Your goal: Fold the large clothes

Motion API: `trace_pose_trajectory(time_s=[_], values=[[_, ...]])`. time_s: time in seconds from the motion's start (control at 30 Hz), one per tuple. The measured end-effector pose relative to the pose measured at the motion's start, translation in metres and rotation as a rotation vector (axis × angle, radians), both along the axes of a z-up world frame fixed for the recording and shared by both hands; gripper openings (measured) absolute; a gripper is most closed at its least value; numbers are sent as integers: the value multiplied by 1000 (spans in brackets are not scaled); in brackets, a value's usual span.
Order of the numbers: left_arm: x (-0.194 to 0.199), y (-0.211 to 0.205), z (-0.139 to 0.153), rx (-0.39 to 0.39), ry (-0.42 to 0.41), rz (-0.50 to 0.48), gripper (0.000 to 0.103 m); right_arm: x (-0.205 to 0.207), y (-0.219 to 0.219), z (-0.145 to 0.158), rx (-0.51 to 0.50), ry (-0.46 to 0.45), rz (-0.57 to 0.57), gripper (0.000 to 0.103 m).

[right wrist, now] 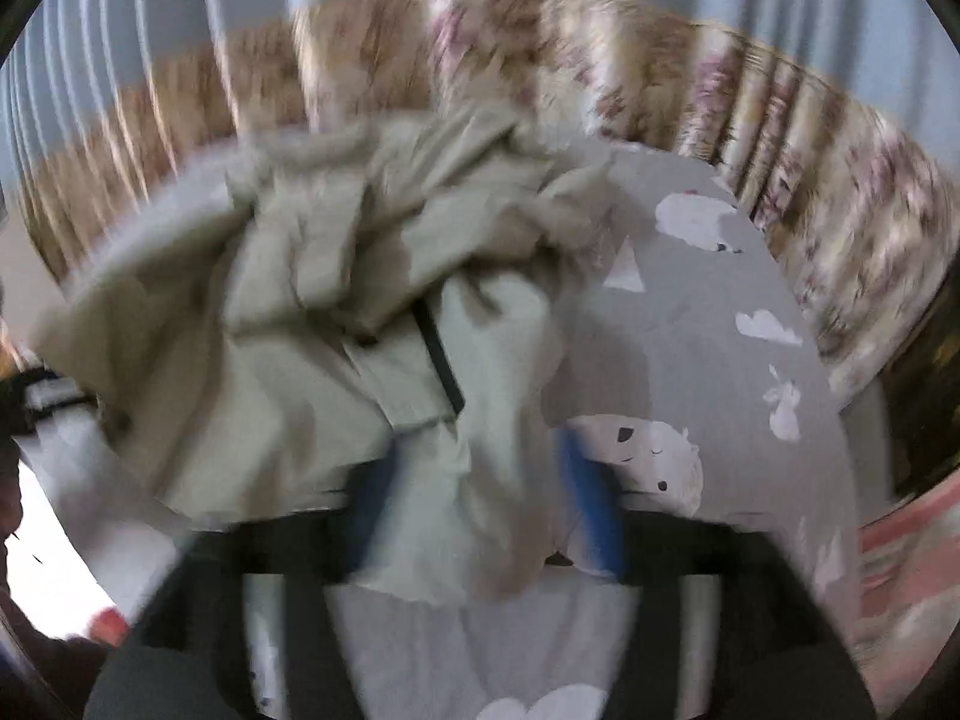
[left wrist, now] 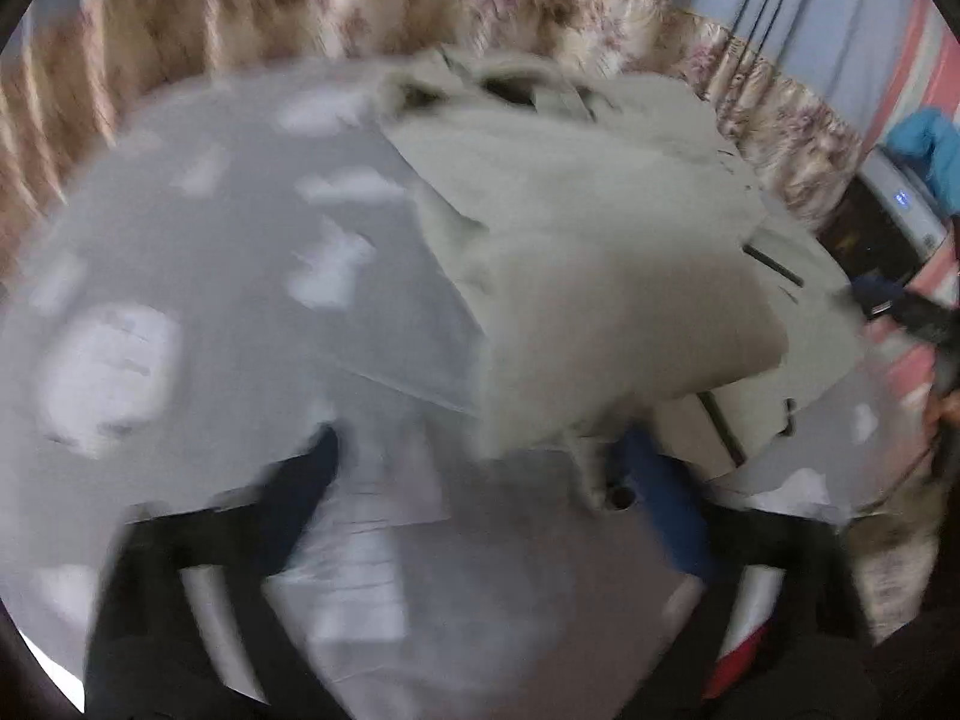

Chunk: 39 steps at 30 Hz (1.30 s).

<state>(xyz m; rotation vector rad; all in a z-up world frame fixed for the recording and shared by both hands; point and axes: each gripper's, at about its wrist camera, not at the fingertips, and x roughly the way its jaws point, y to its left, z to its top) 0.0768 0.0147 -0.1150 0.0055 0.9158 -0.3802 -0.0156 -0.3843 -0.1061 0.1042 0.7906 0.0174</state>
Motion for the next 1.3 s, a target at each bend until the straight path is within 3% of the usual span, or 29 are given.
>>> trace_pose_trajectory(time_s=[0.07, 0.13, 0.33, 0.37, 0.4, 0.47, 0.5, 0.53, 0.57, 0.67, 0.7, 0.83, 0.93, 1.0, 1.07, 1.1, 1.13, 1.17, 1.2, 1.23, 1.3], values=[[-6, 0, 18, -8, -30, -28, 100, -7, -14, 1, 86, -58, -9, 80], [-4, -9, 35, -20, -70, -28, 100, 1, -15, -8, 97, -54, -25, 80], [24, -72, 26, 12, -43, -81, 100, 36, -5, -55, 132, 44, 0, 78], [24, -78, 20, 24, -43, -79, 100, 40, 0, -60, 137, 57, 12, 69], [31, -88, 16, 43, -44, -78, 100, 45, 7, -63, 126, 61, 26, 53], [47, -96, 1, 79, -18, -56, 97, 50, 20, -67, 80, 56, 42, 42], [54, -96, -4, 82, -3, -45, 69, 51, 25, -70, 61, 49, 45, 35], [62, -93, -10, 70, 29, -49, 24, 51, 28, -70, 57, 44, 49, 31], [74, -80, -19, 29, 83, -26, 11, 48, 29, -70, 57, 38, 50, 24], [81, -25, -22, -158, 133, 62, 3, 35, 31, -60, 55, 1, 45, 15], [73, 8, -16, -198, 105, 137, 2, 26, 34, -52, 30, -28, 38, 14], [35, 96, -15, -342, 92, 283, 0, 3, 55, -25, -65, -78, 57, 11], [13, 130, -37, -435, 168, 312, 0, -8, 73, -11, -184, -67, 71, 11], [6, 123, -59, -412, 233, 296, 0, -3, 77, -23, -258, 9, 64, 12], [-5, 120, -62, -396, 226, 267, 4, 0, 65, -45, -245, 117, 59, 15], [-7, 120, -59, -379, 227, 257, 11, -1, 58, -50, -217, 153, 55, 18], [-12, 124, -51, -329, 217, 256, 40, -5, 49, -52, -175, 169, 48, 21], [-20, 132, -38, -253, 181, 280, 62, -8, 42, -50, -135, 169, 43, 28], [-25, 139, -29, -198, 143, 312, 95, -13, 31, -45, -82, 168, 29, 33], [-31, 149, -17, -149, 98, 340, 100, -16, 19, -38, -42, 159, 6, 35], [-33, 167, 8, -94, 65, 330, 100, -23, -1, -18, -21, 116, -39, 43]])
